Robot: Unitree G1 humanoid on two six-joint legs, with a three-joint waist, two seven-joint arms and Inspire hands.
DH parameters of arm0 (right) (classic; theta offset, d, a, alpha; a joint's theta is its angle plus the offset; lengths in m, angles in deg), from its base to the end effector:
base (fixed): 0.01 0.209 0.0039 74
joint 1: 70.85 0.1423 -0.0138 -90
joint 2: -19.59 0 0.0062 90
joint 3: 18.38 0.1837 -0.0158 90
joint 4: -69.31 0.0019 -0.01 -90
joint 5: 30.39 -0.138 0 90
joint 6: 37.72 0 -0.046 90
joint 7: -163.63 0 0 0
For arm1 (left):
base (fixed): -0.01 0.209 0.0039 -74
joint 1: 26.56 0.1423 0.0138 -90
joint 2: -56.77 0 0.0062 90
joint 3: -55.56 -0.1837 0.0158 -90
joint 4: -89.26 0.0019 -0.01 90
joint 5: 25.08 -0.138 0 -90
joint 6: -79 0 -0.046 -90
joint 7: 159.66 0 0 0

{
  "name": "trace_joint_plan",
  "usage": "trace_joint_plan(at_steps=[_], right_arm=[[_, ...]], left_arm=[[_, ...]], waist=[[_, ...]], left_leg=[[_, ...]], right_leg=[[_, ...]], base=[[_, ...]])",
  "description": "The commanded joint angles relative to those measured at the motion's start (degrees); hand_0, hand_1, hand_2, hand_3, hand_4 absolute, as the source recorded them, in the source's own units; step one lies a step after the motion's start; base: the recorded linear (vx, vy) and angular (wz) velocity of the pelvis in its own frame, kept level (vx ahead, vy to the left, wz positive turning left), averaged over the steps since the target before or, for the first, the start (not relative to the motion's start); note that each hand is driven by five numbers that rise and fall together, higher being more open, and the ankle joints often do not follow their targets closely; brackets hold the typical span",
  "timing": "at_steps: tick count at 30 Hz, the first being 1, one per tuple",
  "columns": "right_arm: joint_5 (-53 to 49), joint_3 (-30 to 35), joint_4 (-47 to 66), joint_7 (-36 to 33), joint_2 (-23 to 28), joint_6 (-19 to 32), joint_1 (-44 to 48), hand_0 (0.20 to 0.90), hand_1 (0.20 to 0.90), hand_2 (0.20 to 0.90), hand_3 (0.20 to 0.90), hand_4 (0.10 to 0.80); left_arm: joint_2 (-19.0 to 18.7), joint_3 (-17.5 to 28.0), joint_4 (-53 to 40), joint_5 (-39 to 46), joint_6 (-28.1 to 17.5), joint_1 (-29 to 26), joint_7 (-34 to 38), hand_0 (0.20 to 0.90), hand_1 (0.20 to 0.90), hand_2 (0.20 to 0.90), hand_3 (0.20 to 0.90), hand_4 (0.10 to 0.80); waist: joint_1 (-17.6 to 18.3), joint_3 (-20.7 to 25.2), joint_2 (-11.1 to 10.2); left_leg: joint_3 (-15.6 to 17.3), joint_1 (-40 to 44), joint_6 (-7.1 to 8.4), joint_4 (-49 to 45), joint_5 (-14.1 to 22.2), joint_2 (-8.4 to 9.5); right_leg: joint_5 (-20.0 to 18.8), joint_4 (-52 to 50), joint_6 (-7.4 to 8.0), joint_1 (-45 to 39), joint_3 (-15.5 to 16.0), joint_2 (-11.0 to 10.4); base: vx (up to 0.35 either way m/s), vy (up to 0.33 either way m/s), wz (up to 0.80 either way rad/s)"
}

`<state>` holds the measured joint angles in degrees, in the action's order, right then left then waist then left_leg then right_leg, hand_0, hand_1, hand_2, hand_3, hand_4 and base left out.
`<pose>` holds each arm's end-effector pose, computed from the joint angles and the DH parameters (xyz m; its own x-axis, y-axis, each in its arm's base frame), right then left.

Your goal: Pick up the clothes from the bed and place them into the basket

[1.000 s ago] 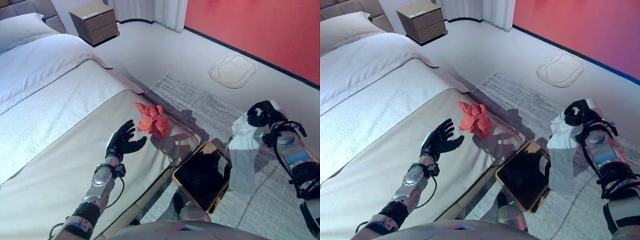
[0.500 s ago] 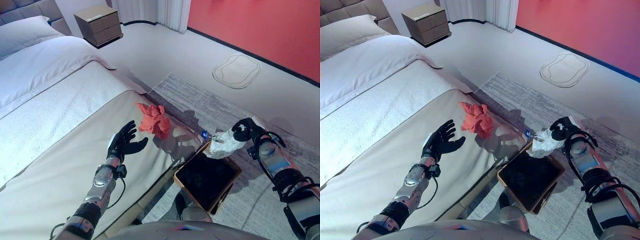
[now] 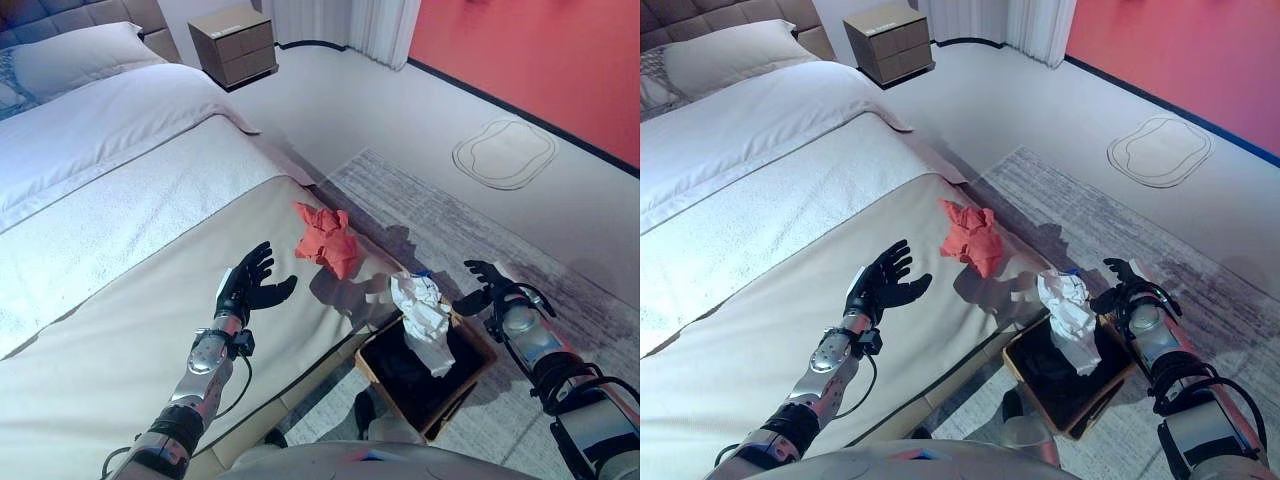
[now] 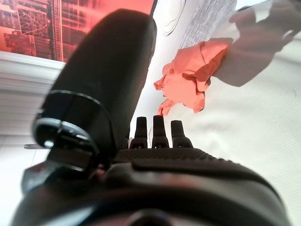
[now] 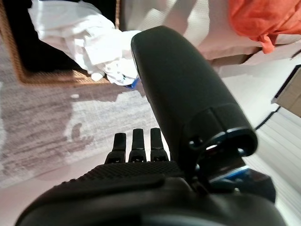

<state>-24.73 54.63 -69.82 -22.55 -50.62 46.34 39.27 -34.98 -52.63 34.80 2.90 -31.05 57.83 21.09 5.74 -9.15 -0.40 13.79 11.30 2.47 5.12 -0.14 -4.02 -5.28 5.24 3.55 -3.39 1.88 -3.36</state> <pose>0.2323 -0.2951 0.0085 0.8190 -0.3576 -0.4487 -0.1235 0.6538 -0.7465 0.1927 0.1881 -0.0320 0.9694 -0.0556 -0.2393 0.0386 0.9964 -0.0755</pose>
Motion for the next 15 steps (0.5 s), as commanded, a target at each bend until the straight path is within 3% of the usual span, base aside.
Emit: trace_joint_plan(at_steps=[1, 10, 15], right_arm=[[-0.52, -0.73, 0.88, -5.24, 2.66, 3.27, 7.45, 0.9, 0.9, 0.9, 0.9, 0.8], [1.58, -3.55, 8.26, -11.83, 5.88, -2.36, 18.73, 0.9, 0.9, 0.9, 0.9, 0.8], [2.74, -6.08, 6.71, -10.37, 8.79, -2.47, 25.05, 0.9, 0.9, 0.9, 0.9, 0.8]], left_arm=[[-2.11, -1.45, 0.37, -1.42, -5.36, -5.41, -0.08, 0.9, 0.9, 0.9, 0.9, 0.8], [-2.66, -1.24, 0.03, -3.17, -5.88, -4.69, 1.12, 0.9, 0.9, 0.9, 0.9, 0.8], [-4.27, -1.53, -1.42, -3.67, -5.94, -3.13, -0.11, 0.9, 0.9, 0.9, 0.9, 0.8]], waist=[[-1.77, 3.51, -2.16], [-4.58, 2.97, -2.55], [-6.88, 2.68, -2.52]], left_leg=[[-1.65, -2.45, -0.94, -0.21, 4.43, 0.18], [-4.34, -3.19, -0.83, -0.86, 4.32, 0.7], [-6.05, -4.77, -0.66, -3.18, 4.54, 0.88]], right_leg=[[2.18, -1.22, 2.76, 1.08, 1.95, -0.98], [3.54, -1.89, 1.92, -0.33, 4.47, -1.38], [5.43, -4.62, 1.24, -0.17, 6.74, -1.91]], base=[[0.0, 0.0, 0.0], [0.045, -0.016, 0.1], [0.102, -0.03, 0.17]])
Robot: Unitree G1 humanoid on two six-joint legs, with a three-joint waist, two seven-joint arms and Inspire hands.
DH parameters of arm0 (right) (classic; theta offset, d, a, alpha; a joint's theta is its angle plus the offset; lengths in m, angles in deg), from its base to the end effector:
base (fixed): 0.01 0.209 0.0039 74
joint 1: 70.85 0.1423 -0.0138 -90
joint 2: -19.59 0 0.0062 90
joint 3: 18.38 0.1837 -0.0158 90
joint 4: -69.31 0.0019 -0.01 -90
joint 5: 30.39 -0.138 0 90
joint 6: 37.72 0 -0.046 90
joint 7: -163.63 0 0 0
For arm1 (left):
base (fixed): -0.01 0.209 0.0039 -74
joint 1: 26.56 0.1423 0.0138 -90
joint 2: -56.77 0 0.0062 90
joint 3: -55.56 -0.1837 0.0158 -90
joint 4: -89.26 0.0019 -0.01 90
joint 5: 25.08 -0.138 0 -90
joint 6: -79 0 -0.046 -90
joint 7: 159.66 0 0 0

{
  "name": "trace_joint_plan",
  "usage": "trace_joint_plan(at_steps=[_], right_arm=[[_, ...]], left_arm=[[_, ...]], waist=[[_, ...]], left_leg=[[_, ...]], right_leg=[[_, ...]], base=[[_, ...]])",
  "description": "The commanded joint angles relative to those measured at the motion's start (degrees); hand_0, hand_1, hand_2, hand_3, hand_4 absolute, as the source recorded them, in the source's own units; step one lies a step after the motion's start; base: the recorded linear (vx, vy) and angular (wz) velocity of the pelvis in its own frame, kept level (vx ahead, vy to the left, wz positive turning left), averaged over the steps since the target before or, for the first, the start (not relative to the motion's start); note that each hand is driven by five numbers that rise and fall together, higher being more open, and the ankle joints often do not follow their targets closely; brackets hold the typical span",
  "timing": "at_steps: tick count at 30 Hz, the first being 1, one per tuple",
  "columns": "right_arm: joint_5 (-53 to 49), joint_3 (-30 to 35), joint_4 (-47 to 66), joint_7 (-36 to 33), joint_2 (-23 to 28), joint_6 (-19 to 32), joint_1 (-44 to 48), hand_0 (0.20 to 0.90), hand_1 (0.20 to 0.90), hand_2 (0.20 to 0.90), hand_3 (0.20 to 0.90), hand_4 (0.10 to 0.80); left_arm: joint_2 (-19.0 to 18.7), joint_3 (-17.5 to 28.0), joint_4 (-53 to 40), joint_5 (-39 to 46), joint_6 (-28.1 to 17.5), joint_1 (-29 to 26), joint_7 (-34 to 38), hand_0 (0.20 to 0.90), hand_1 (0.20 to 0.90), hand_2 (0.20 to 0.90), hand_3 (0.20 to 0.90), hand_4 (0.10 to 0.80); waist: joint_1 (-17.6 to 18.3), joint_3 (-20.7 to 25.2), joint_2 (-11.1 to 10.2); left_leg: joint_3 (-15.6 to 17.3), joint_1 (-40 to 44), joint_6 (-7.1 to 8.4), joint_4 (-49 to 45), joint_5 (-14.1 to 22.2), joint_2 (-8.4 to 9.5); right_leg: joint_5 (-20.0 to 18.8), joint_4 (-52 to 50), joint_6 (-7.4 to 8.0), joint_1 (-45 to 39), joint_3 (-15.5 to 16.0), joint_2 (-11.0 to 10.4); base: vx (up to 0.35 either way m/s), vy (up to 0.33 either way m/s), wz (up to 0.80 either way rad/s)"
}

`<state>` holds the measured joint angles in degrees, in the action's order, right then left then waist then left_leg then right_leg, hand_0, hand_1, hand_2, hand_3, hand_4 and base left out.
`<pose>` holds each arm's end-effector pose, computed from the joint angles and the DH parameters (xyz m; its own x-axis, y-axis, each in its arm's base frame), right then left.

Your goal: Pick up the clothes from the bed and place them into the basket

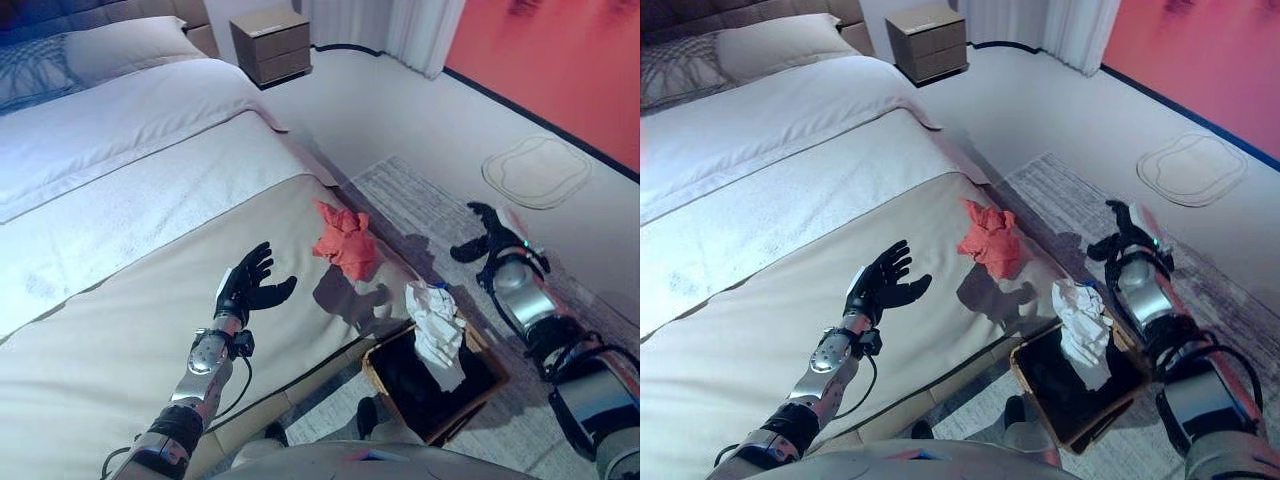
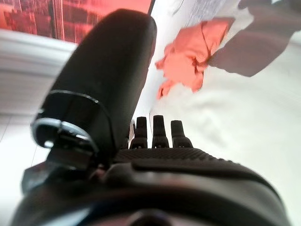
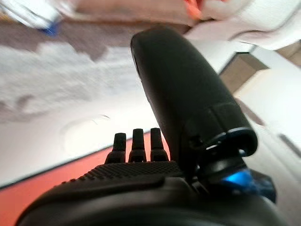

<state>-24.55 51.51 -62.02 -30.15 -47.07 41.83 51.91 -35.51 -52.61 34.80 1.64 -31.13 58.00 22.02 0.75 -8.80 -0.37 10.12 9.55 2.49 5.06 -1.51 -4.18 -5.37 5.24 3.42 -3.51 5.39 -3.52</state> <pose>0.2906 -0.2776 0.0822 0.9253 -0.3634 -0.1084 0.1162 0.5437 -0.8312 0.1919 0.1906 -0.0319 0.9696 -0.0428 -0.2409 0.0330 0.9985 -0.0444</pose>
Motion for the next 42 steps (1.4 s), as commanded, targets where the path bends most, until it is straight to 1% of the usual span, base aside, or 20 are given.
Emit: trace_joint_plan(at_steps=[1, 4, 5, 6, 7, 9, 10, 12, 15, 17, 19, 25, 26, 27, 31, 35, 39, 40, 41, 42], right_arm=[[2.3, -3.55, -1.92, -2.21, 5.75, 1.95, 13.93, 0.9, 0.9, 0.9, 0.9, 0.8], [1.66, -5.09, -4.87, -1.3, 6.96, 2.56, 17.95, 0.9, 0.9, 0.9, 0.9, 0.8], [1.91, -6.26, -7.51, -0.75, 7.64, 3.37, 21.21, 0.9, 0.9, 0.9, 0.9, 0.8], [1.84, -6.74, -8.46, -0.54, 7.89, 3.66, 22.37, 0.9, 0.9, 0.9, 0.9, 0.8], [1.26, -8.38, -11.5, -0.48, 8.32, 4.71, 25.75, 0.9, 0.9, 0.9, 0.9, 0.8], [0.38, -10.19, -14.25, -0.27, 9.02, 5.38, 29.5, 0.9, 0.9, 0.9, 0.9, 0.8], [0.17, -11.57, -15.49, -0.06, 9.6, 5.24, 31.96, 0.9, 0.9, 0.9, 0.9, 0.8], [-0.65, -13.86, -16.98, 0.36, 9.93, 4.82, 34.66, 0.9, 0.9, 0.9, 0.9, 0.8], [-1.4, -15.5, -18.41, 0.49, 9.83, 3.91, 36.56, 0.9, 0.9, 0.9, 0.9, 0.8], [-1.0, -15.67, -18.93, 1.41, 9.85, 2.98, 37.02, 0.9, 0.9, 0.9, 0.9, 0.8], [-1.07, -15.86, -20.56, 1.56, 9.56, 2.66, 37.75, 0.9, 0.9, 0.9, 0.9, 0.8], [-1.87, -16.39, -23.56, 2.67, 8.33, 2.5, 39.73, 0.9, 0.9, 0.9, 0.9, 0.8], [-2.25, -16.54, -24.01, 2.82, 8.27, 2.58, 40.01, 0.9, 0.9, 0.9, 0.9, 0.8], [-2.61, -16.73, -24.25, 2.78, 7.98, 2.27, 39.98, 0.9, 0.9, 0.9, 0.9, 0.8], [-3.23, -17.36, -25.19, 3.6, 7.78, 2.14, 41.37, 0.9, 0.9, 0.9, 0.9, 0.8], [-3.91, -18.64, -25.67, 2.37, 8.07, 1.8, 43.73, 0.9, 0.9, 0.9, 0.9, 0.8], [-8.47, -17.79, -24.25, 0.48, 8.36, 2.58, 45.08, 0.9, 0.9, 0.9, 0.9, 0.8], [-8.93, -16.92, -23.66, 0.45, 8.44, 2.55, 45.26, 0.841, 0.841, 0.841, 0.831, 0.731], [-8.95, -16.37, -23.49, 0.49, 8.42, 2.63, 45.35, 0.573, 0.573, 0.573, 0.518, 0.418], [-8.31, -16.05, -24.02, 0.65, 8.65, 3.12, 45.67, 0.347, 0.347, 0.347, 0.255, 0.155]], left_arm=[[-4.2, -1.57, -2.11, -1.98, -5.76, -3.03, -1.4, 0.9, 0.9, 0.9, 0.9, 0.8], [-4.79, -1.8, -3.68, -0.84, -5.66, -3.56, -1.55, 0.9, 0.9, 0.9, 0.9, 0.8], [-4.95, -2.27, -4.14, -0.06, -6.27, -4.76, -1.43, 0.9, 0.9, 0.9, 0.9, 0.8], [-4.98, -2.46, -4.21, 0.31, -6.6, -5.19, -1.38, 0.9, 0.9, 0.9, 0.9, 0.8], [-4.91, -2.9, -4.8, 1.34, -7.39, -6.29, -1.1, 0.9, 0.9, 0.9, 0.9, 0.8], [-5.21, -3.47, -6.31, 2.38, -7.62, -7.38, -0.61, 0.9, 0.9, 0.9, 0.9, 0.8], [-5.45, -3.54, -7.8, 3.04, -7.6, -7.88, -0.36, 0.9, 0.9, 0.9, 0.9, 0.8], [-5.8, -4.03, -9.64, 3.74, -7.93, -7.87, 0.47, 0.9, 0.9, 0.9, 0.9, 0.8], [-6.64, -4.57, -12.81, 4.82, -8.52, -6.95, 1.08, 0.9, 0.9, 0.9, 0.9, 0.8], [-6.94, -4.86, -14.83, 5.29, -7.78, -6.52, 1.76, 0.9, 0.9, 0.9, 0.9, 0.8], [-7.25, -5.25, -17.0, 6.25, -7.59, -6.34, 2.05, 0.9, 0.9, 0.9, 0.9, 0.8], [-7.53, -6.99, -20.29, 7.41, -7.15, -7.03, 3.5, 0.9, 0.9, 0.9, 0.9, 0.8], [-7.61, -7.17, -20.69, 7.37, -7.15, -6.98, 3.74, 0.9, 0.9, 0.9, 0.9, 0.8], [-7.82, -7.47, -21.04, 7.54, -7.19, -6.72, 4.03, 0.9, 0.9, 0.9, 0.9, 0.8], [-8.78, -7.71, -22.91, 8.06, -6.84, -5.99, 5.24, 0.9, 0.9, 0.9, 0.9, 0.8], [-9.57, -7.49, -24.52, 8.52, -6.64, -5.0, 6.44, 0.9, 0.9, 0.9, 0.9, 0.8], [-10.17, -6.41, -25.87, 10.11, -6.08, -3.5, 6.28, 0.9, 0.9, 0.9, 0.9, 0.8], [-10.29, -6.19, -26.17, 10.46, -5.88, -3.17, 6.11, 0.9, 0.9, 0.9, 0.9, 0.8], [-10.44, -6.03, -26.43, 10.68, -5.77, -2.88, 5.82, 0.9, 0.9, 0.9, 0.9, 0.8], [-10.43, -5.78, -26.61, 10.29, -5.85, -2.35, 5.31, 0.9, 0.9, 0.9, 0.9, 0.8]], waist=[[-2.51, 1.95, -2.45], [-3.65, 0.39, -2.14], [-4.43, -1.58, -1.6], [-4.62, -2.25, -1.35], [-5.16, -4.45, -0.45], [-5.93, -6.89, 0.59], [-6.34, -8.74, 1.43], [-6.98, -11.05, 2.5], [-7.76, -14.36, 4.03], [-8.15, -15.61, 4.75], [-8.84, -17.54, 5.73], [-10.12, -20.97, 7.32], [-10.31, -21.0, 7.46], [-10.58, -21.0, 7.58], [-11.36, -21.0, 8.41], [-11.81, -21.0, 9.18], [-12.2, -21.0, 9.41], [-12.24, -21.0, 9.41], [-12.34, -21.0, 9.42], [-12.45, -21.0, 9.35]], left_leg=[[-2.83, -3.98, -0.66, -4.57, 6.17, 1.11], [-4.12, -7.82, -0.49, -9.09, 6.86, 1.47], [-4.92, -10.29, -0.42, -11.31, 6.96, 1.84], [-5.29, -11.09, -0.43, -11.94, 7.01, 2.01], [-6.19, -13.28, -0.49, -13.56, 7.11, 2.49], [-6.87, -15.39, -0.74, -14.96, 7.33, 3.2], [-7.48, -17.58, -0.85, -16.58, 7.53, 3.91], [-8.14, -20.86, -1.06, -19.48, 7.85, 4.72], [-8.73, -25.86, -1.57, -24.65, 8.72, 5.76], [-9.2, -27.88, -1.64, -26.88, 9.14, 6.27], [-10.11, -30.66, -2.02, -29.47, 9.52, 7.21], [-10.5, -35.8, -2.8, -33.63, 10.09, 8.37], [-10.46, -37.09, -2.96, -34.47, 10.26, 8.52], [-10.58, -37.74, -2.84, -35.8, 11.83, 8.65], [-10.64, -43.0, -3.3, -39.14, 12.28, 9.26], [-10.66, -46.6, -3.87, -41.93, 12.96, 9.61], [-10.66, -48.82, -4.39, -44.22, 13.67, 9.91], [-10.59, -49.24, -4.37, -44.88, 13.95, 9.87], [-10.65, -49.47, -4.32, -45.34, 14.12, 9.88], [-10.69, -49.45, -4.34, -45.87, 14.35, 9.85]], right_leg=[[6.34, -6.12, 1.05, 0.45, 3.84, -1.91], [7.7, -9.46, 0.31, 2.86, 5.11, -2.48], [8.14, -11.07, -0.14, 4.37, 5.98, -2.85], [8.31, -11.59, -0.28, 4.89, 6.17, -2.93], [8.86, -13.24, -0.71, 6.6, 6.56, -3.2], [9.55, -15.09, -1.2, 8.61, 7.34, -3.66], [10.11, -16.93, -1.54, 10.61, 7.73, -4.13], [10.83, -20.04, -2.15, 13.76, 8.04, -4.78], [12.67, -26.18, -3.24, 18.73, 8.09, -5.69], [13.53, -28.71, -3.65, 20.51, 8.23, -6.03], [14.62, -32.07, -4.23, 22.9, 8.44, -6.41], [16.77, -38.79, -5.41, 27.84, 9.39, -7.34], [17.01, -39.88, -5.53, 29.14, 9.4, -7.48], [18.57, -41.63, -5.19, 29.99, 8.83, -7.49], [19.32, -45.15, -5.59, 34.96, 8.48, -7.6], [20.06, -48.09, -6.1, 38.7, 8.03, -7.39], [20.85, -50.39, -6.55, 40.79, 7.75, -6.99], [21.08, -50.99, -6.59, 41.17, 7.76, -6.97], [21.19, -51.33, -6.63, 41.31, 7.77, -6.95], [21.33, -51.57, -6.74, 41.17, 7.8, -6.87]], base=[[0.073, -0.017, 0.22], [-0.029, -0.002, 0.25], [-0.108, 0.021, 0.25], [-0.183, 0.054, 0.31], [-0.169, 0.06, 0.32], [-0.193, 0.07, 0.31], [-0.171, 0.061, 0.18], [-0.135, 0.049, 0.14], [-0.1, 0.026, 0.14], [-0.025, 0.0, 0.26], [-0.048, -0.01, 0.28], [-0.042, -0.022, 0.15], [0.035, -0.066, 0.17], [0.031, -0.062, 0.22], [-0.025, -0.034, 0.13], [-0.041, -0.01, 0.04], [-0.03, -0.014, 0.05], [-0.027, -0.012, 0.04], [0.0, 0.0, 0.0], [0.0, 0.0, 0.0]])
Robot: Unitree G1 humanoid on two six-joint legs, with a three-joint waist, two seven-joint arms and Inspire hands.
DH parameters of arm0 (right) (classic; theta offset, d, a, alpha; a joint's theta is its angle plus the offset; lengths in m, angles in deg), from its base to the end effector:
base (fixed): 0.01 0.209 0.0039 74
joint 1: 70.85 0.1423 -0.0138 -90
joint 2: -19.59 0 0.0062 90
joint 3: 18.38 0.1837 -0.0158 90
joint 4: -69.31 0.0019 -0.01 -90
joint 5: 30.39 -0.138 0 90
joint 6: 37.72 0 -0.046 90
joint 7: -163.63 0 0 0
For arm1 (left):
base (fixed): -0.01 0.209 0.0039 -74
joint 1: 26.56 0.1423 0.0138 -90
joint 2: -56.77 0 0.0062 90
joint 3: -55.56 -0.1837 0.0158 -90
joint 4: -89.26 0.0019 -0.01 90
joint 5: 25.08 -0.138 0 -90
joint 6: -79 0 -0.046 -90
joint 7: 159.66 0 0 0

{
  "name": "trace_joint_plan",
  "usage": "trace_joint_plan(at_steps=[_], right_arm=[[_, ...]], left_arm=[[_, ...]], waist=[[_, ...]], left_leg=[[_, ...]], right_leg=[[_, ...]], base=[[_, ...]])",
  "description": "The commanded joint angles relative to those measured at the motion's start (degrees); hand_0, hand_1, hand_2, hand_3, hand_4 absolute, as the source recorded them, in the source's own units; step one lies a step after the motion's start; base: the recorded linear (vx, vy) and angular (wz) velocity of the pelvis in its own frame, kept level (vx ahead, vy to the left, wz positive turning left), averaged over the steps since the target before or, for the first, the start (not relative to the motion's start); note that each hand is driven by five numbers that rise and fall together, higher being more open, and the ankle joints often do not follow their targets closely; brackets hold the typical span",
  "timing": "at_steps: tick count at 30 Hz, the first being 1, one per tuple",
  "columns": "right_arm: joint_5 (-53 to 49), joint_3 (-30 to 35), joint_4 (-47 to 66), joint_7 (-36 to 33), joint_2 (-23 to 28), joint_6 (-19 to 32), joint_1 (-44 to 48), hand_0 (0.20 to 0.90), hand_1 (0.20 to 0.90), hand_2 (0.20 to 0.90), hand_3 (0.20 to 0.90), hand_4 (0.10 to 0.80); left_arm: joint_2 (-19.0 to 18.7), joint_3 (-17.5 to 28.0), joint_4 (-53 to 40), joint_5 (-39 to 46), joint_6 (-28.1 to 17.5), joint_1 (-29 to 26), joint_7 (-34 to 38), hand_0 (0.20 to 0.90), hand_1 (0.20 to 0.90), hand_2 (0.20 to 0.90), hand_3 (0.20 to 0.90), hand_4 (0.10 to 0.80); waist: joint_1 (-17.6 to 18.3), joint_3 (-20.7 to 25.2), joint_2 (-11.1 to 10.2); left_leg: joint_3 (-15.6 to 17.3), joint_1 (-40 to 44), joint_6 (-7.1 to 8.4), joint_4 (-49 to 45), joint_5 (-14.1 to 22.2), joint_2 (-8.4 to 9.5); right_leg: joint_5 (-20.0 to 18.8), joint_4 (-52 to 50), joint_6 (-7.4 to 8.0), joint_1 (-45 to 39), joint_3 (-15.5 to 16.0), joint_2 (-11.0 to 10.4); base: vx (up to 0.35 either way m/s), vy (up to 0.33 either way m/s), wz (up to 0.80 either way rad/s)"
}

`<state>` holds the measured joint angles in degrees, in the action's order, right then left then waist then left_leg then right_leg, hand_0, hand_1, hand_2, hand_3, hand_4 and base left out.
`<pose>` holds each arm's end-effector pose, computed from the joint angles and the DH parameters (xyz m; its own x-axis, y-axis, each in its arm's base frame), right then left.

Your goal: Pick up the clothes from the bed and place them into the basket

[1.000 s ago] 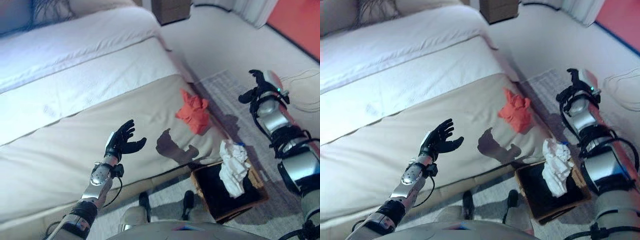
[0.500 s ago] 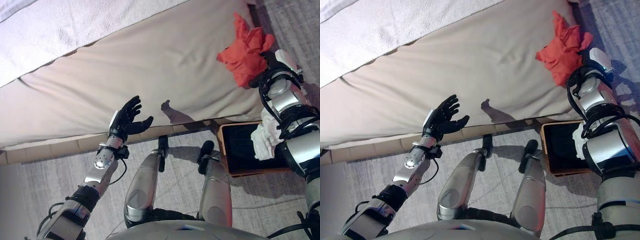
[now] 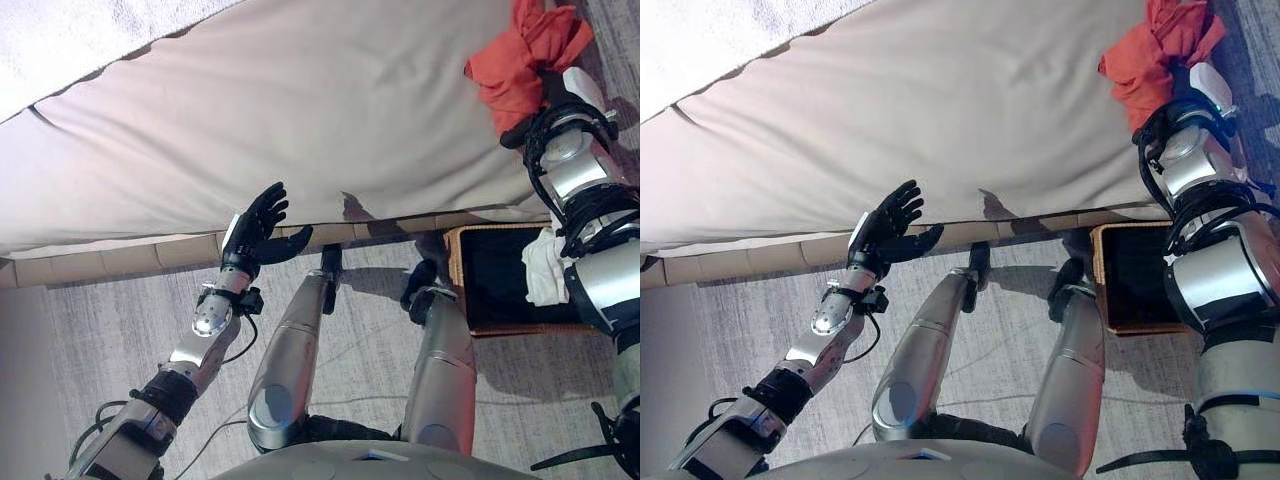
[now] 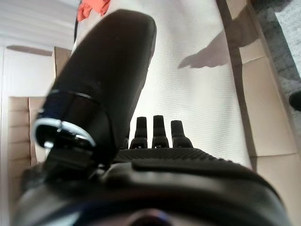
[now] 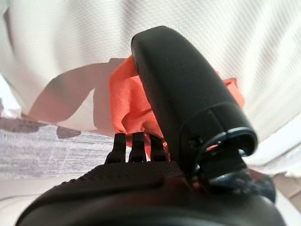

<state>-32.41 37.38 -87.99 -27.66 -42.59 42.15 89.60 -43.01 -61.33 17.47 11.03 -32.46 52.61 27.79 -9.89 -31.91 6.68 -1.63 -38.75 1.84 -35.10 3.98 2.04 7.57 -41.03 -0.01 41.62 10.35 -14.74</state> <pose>0.3504 -0.2879 0.2283 0.8753 -0.4689 0.1180 0.3591 0.4670 -0.8081 0.2231 0.1715 0.0277 0.9885 -0.1446 0.0434 0.1488 0.9818 -0.1177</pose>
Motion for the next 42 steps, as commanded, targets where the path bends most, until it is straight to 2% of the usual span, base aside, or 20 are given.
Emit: trace_joint_plan(at_steps=[1, 7, 11, 16, 17, 21, 22, 24, 26, 30, 31, 35, 39, 42], right_arm=[[-0.63, -1.95, 1.79, -1.83, 4.2, 3.0, 8.05, 0.3, 0.3, 0.3, 0.2, 0.1], [-0.72, -0.14, 1.72, -4.52, 5.47, 4.03, 7.42, 0.3, 0.3, 0.3, 0.2, 0.1], [0.43, 0.99, 1.86, -8.67, 6.56, 4.56, 6.49, 0.3, 0.3, 0.3, 0.2, 0.1], [0.62, 1.55, 2.9, -9.81, 7.86, 5.58, 5.34, 0.3, 0.3, 0.3, 0.2, 0.1], [0.57, 2.14, 3.62, -10.01, 8.5, 6.26, 4.29, 0.3, 0.3, 0.3, 0.2, 0.1], [1.34, 3.13, 5.27, -10.08, 9.81, 7.49, 2.12, 0.3, 0.3, 0.3, 0.2, 0.1], [0.84, 3.41, 6.16, -9.32, 10.58, 7.81, 1.12, 0.3, 0.3, 0.3, 0.2, 0.1], [0.62, 4.3, 7.27, -8.83, 11.37, 8.35, -0.35, 0.3, 0.3, 0.3, 0.2, 0.1], [0.13, 5.47, 8.98, -7.13, 12.92, 9.24, -2.14, 0.3, 0.3, 0.3, 0.2, 0.1], [-0.55, 7.25, 11.44, -6.06, 13.98, 10.94, -5.34, 0.3, 0.3, 0.3, 0.2, 0.1], [-1.88, 8.68, 13.4, -5.55, 14.33, 11.3, -7.6, 0.3, 0.3, 0.3, 0.2, 0.1], [-2.53, 13.19, 18.34, -4.41, 14.72, 12.01, -14.64, 0.3, 0.3, 0.3, 0.2, 0.1], [-2.11, 16.86, 22.53, -3.91, 14.42, 10.81, -21.22, 0.3, 0.3, 0.3, 0.2, 0.1], [-2.01, 20.18, 25.9, -3.76, 13.39, 9.26, -25.64, 0.3, 0.3, 0.3, 0.2, 0.1]], left_arm=[[-2.92, 2.99, -9.32, 0.9, -4.55, 3.12, -0.55, 0.9, 0.9, 0.9, 0.9, 0.8], [-3.05, 3.36, -9.63, 0.93, -5.62, 4.67, -0.81, 0.9, 0.9, 0.9, 0.9, 0.8], [-3.26, 3.64, -9.11, 0.78, -6.15, 5.12, -0.6, 0.9, 0.9, 0.9, 0.9, 0.8], [-3.52, 4.16, -8.06, 0.65, -6.55, 5.11, -1.07, 0.9, 0.9, 0.9, 0.9, 0.8], [-3.48, 4.47, -7.52, 0.45, -6.4, 5.23, -1.22, 0.9, 0.9, 0.9, 0.9, 0.8], [-3.52, 4.66, -6.89, 0.1, -6.39, 5.58, -1.12, 0.9, 0.9, 0.9, 0.9, 0.8], [-3.39, 4.73, -6.85, -0.37, -5.83, 5.67, -0.74, 0.9, 0.9, 0.9, 0.9, 0.8], [-3.09, 4.76, -6.81, -0.93, -5.4, 5.88, -0.58, 0.9, 0.9, 0.9, 0.9, 0.8], [-2.62, 4.62, -6.16, -1.32, -4.56, 6.32, -0.22, 0.9, 0.9, 0.9, 0.9, 0.8], [-1.98, 4.58, -4.49, -1.69, -4.27, 6.88, -0.79, 0.9, 0.9, 0.9, 0.9, 0.8], [-1.59, 4.72, -3.27, -1.68, -3.76, 6.98, -1.26, 0.9, 0.9, 0.9, 0.9, 0.8], [-0.88, 5.06, -0.53, -2.48, -3.25, 6.53, -2.29, 0.9, 0.9, 0.9, 0.9, 0.8], [0.26, 5.98, 5.03, -5.28, 1.99, 5.07, -0.91, 0.9, 0.9, 0.9, 0.9, 0.8], [1.92, 7.02, 9.66, -5.99, 4.17, 3.34, -1.63, 0.9, 0.9, 0.9, 0.9, 0.8]], waist=[[-1.83, 2.12, 2.29], [-1.73, 2.12, 1.6], [-1.61, 2.12, 0.68], [-1.28, 2.16, -0.75], [-1.03, 3.39, -1.74], [-0.32, 5.98, -3.42], [0.27, 7.86, -4.36], [0.88, 9.72, -5.28], [1.97, 13.25, -6.68], [3.54, 17.36, -8.14], [4.6, 19.6, -8.66], [6.69, 23.11, -9.21], [8.83, 25.18, -9.69], [10.45, 25.99, -9.92]], left_leg=[[1.05, -1.13, -3.7, -5.78, 8.9, 3.61], [1.04, 1.91, -3.44, -4.55, 8.75, 2.98], [0.7, 6.6, -3.08, -1.78, 8.13, 2.19], [0.79, 13.09, -2.54, 1.85, 7.29, 1.04], [0.93, 15.74, -2.36, 3.77, 7.18, 0.39], [1.99, 21.18, -1.92, 8.32, 6.83, -1.05], [3.07, 23.22, -2.07, 11.26, 5.37, -1.66], [3.94, 26.18, -1.89, 13.82, 5.07, -2.11], [4.94, 30.81, -1.55, 18.43, 4.36, -2.61], [5.95, 34.79, -1.36, 23.53, 2.75, -3.1], [6.48, 36.65, -1.19, 26.05, 1.97, -3.45], [7.38, 40.39, -0.66, 31.92, 0.26, -4.29], [9.07, 43.25, -0.15, 37.02, -1.3, -5.18], [9.97, 44.22, 0.28, 39.66, -1.99, -5.6]], right_leg=[[8.4, -5.31, -3.32, -4.01, 2.85, 4.37], [8.32, -3.71, -3.46, -7.39, 3.28, 4.52], [8.15, -0.83, -3.51, -12.41, 3.96, 4.69], [7.29, 4.17, -3.37, -19.32, 4.86, 4.85], [6.69, 7.27, -3.11, -22.29, 5.15, 5.07], [5.31, 13.3, -2.28, -27.92, 5.55, 5.69], [3.39, 16.85, -2.19, -30.04, 6.11, 5.81], [2.49, 20.26, -1.66, -33.13, 5.94, 6.16], [1.05, 25.95, -0.73, -37.67, 5.34, 7.07], [-1.2, 30.44, 0.62, -40.45, 3.79, 7.85], [-2.27, 32.19, 1.38, -41.46, 2.64, 8.28], [-4.44, 35.89, 2.73, -43.23, 0.23, 9.0], [-6.79, 40.18, 3.93, -44.55, -1.34, 9.42], [-8.59, 43.42, 4.71, -44.78, -2.67, 9.79]], base=[[0.0, 0.0, 0.0], [-0.002, 0.018, -0.01], [0.006, 0.016, -0.01], [0.018, 0.014, -0.03], [0.093, 0.017, -0.1], [0.082, 0.028, -0.14], [0.076, 0.045, -0.17], [0.128, 0.039, -0.19], [0.187, 0.026, -0.22], [0.103, 0.02, -0.16], [0.106, 0.007, -0.19], [0.036, -0.002, -0.27], [-0.024, -0.017, -0.23], [-0.091, -0.036, -0.23]])
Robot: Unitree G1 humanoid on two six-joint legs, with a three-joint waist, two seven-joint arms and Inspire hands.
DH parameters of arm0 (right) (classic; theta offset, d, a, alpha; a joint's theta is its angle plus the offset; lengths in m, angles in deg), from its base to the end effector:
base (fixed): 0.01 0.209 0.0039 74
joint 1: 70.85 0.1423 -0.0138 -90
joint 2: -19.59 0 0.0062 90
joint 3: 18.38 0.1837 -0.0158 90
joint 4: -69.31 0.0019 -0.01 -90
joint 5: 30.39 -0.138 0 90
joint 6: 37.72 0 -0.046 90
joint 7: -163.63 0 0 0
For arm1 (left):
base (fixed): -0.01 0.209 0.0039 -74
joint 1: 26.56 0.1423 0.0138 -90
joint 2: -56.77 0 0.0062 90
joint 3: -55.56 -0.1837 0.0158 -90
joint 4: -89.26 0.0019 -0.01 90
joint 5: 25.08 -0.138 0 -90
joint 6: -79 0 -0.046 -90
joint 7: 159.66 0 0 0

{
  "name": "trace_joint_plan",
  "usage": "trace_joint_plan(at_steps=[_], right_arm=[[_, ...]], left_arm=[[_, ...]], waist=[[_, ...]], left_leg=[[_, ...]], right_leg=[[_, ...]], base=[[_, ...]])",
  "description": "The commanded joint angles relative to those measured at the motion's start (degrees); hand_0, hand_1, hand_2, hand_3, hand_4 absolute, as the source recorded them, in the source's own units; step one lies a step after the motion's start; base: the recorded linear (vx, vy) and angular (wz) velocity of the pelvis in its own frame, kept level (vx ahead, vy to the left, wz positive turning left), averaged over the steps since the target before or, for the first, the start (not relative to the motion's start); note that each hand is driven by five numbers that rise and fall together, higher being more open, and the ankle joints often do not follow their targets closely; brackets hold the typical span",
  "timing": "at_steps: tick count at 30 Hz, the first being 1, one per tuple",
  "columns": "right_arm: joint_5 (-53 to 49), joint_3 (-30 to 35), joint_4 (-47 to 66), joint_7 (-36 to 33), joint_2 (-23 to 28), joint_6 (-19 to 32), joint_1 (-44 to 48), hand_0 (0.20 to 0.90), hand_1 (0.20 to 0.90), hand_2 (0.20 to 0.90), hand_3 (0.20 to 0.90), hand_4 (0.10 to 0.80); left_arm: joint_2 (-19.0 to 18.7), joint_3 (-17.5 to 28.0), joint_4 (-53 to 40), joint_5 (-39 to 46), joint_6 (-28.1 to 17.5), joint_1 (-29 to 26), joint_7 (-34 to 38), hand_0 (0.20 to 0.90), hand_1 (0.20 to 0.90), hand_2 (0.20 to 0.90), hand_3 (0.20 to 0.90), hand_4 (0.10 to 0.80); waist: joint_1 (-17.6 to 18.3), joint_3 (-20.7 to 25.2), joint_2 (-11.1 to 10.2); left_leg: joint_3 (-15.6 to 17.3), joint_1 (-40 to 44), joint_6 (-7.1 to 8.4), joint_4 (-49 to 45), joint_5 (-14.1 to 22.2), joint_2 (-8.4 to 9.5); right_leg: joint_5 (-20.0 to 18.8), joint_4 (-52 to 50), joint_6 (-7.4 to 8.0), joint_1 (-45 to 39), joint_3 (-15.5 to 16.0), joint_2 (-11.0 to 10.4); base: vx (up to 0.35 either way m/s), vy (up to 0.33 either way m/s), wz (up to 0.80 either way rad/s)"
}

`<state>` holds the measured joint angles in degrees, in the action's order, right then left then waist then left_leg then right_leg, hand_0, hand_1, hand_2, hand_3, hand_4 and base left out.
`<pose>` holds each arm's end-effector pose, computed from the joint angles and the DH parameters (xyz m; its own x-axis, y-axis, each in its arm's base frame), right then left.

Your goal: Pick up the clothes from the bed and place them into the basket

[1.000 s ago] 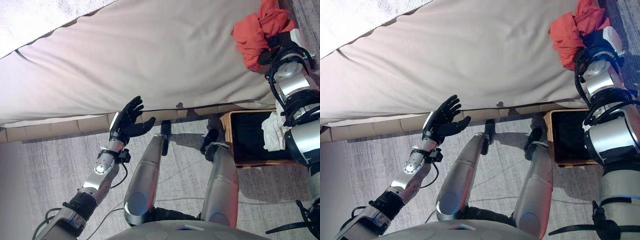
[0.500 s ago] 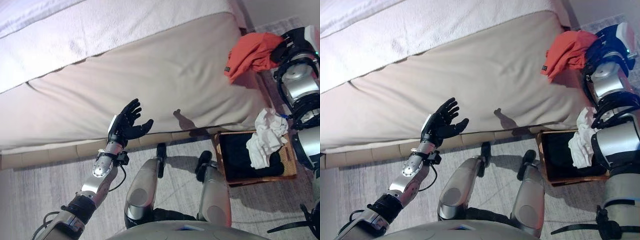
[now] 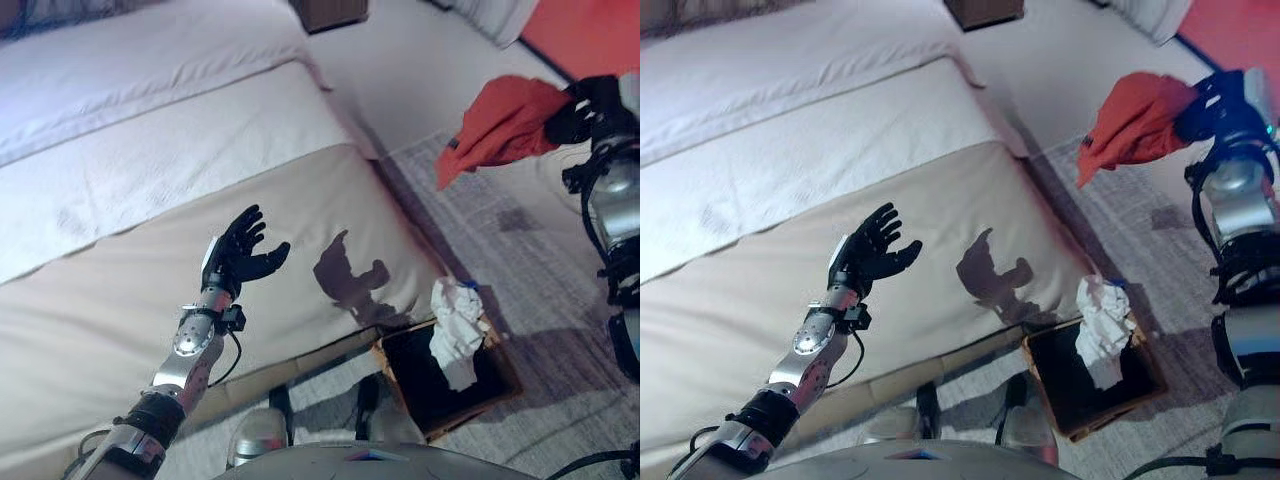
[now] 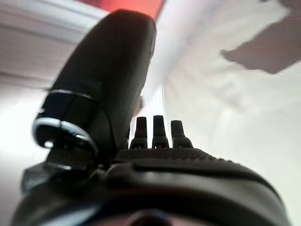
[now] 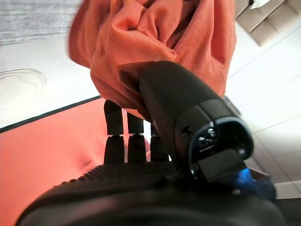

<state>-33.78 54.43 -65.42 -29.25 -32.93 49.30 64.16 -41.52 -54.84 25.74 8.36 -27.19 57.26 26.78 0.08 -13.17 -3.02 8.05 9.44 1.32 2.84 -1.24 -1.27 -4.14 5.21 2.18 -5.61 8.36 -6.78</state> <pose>0.3019 -0.3306 0.1883 0.8847 -0.4189 0.2045 0.4193 0.5234 -0.7418 0.2044 0.2001 -0.0064 0.9823 -0.0014 -0.1873 -0.0108 0.9979 -0.0637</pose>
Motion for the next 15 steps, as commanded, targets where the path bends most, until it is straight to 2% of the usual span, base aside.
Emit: trace_joint_plan(at_steps=[1, 9, 15], right_arm=[[-0.35, 3.88, 4.29, -2.29, 3.13, 1.62, -1.31, 0.3, 0.3, 0.3, 0.2, 0.1], [4.46, 7.06, 13.63, -1.49, -2.4, -2.64, -13.39, 0.3, 0.3, 0.3, 0.2, 0.1], [6.46, 8.34, 14.7, 1.11, -6.77, -3.39, -19.5, 0.3, 0.3, 0.3, 0.2, 0.1]], left_arm=[[0.77, 0.61, 2.39, -3.87, -1.07, -1.95, -0.79, 0.9, 0.9, 0.9, 0.9, 0.8], [2.61, 1.89, 4.84, -7.44, -0.45, -2.92, -0.89, 0.9, 0.9, 0.9, 0.9, 0.8], [3.77, 1.58, 5.87, -8.49, -0.46, -2.53, -2.11, 0.9, 0.9, 0.9, 0.9, 0.8]], waist=[[1.04, 7.36, -0.26], [5.32, 8.39, -0.15], [7.23, 8.74, 0.11]], left_leg=[[0.57, -3.89, 0.84, 1.97, 3.29, -2.33], [3.84, -2.26, 0.2, 2.16, 4.57, -2.76], [5.85, -1.03, -0.07, 2.15, 5.44, -2.69]], right_leg=[[2.57, -2.04, 2.72, 2.59, -1.17, 1.92], [2.08, -1.54, 3.02, 3.3, -5.27, 2.99], [1.67, -0.87, 3.28, 3.19, -7.29, 3.69]], base=[[-0.08, -0.026, -0.22], [-0.028, -0.001, -0.21], [0.0, 0.002, -0.17]])
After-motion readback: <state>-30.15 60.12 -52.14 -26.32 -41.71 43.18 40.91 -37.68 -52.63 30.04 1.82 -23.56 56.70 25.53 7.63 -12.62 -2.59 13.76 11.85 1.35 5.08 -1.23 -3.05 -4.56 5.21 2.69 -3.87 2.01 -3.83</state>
